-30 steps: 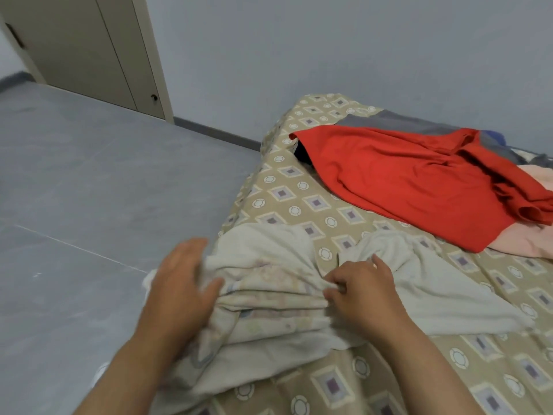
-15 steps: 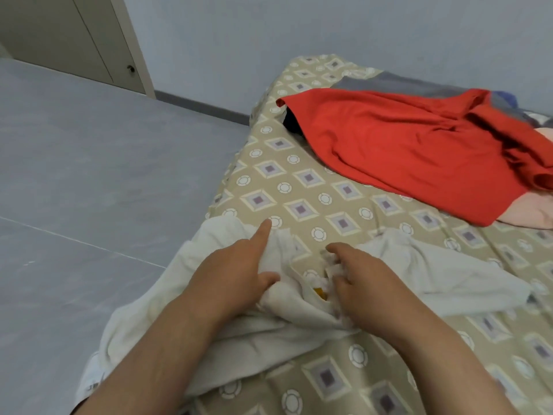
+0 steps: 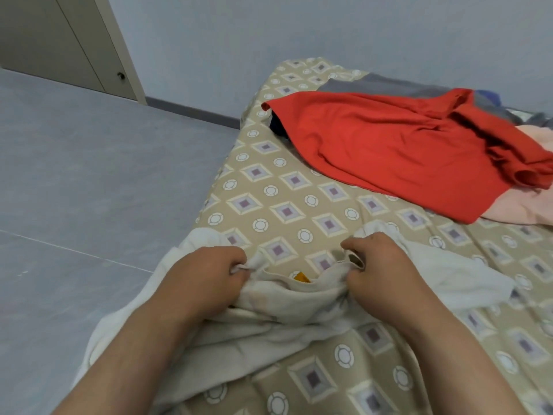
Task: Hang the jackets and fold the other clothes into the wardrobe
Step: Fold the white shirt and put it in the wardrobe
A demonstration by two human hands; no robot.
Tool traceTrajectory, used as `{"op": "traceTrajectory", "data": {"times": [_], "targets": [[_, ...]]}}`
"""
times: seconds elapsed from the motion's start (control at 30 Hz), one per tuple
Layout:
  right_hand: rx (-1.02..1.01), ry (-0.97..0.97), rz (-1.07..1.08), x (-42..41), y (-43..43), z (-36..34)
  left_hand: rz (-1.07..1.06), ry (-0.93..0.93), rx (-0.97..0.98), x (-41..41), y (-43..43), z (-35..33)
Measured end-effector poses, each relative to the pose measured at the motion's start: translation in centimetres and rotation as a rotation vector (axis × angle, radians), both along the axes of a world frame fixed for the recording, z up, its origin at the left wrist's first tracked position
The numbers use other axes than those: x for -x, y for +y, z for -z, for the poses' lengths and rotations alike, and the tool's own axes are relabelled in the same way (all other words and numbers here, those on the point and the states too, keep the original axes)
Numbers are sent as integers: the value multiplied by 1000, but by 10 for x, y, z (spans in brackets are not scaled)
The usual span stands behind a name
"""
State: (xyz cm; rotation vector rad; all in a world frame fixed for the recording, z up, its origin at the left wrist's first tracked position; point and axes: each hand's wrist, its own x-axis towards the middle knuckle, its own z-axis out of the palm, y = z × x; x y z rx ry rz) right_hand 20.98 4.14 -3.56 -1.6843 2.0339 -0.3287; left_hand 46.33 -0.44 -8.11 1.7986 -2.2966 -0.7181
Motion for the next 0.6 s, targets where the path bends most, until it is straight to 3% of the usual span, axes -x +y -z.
{"op": "traceTrajectory", "data": {"times": [0.27,0.47,0.6], "targets": [[199,36,47,31,14,-29,-305,341,211,-35,9,-48],[506,87,45,28,52,-86,-308,316,425,-50,45,-109],[702,230,-43,29,76,-139,-260,311,540,-59,71,-168]]}}
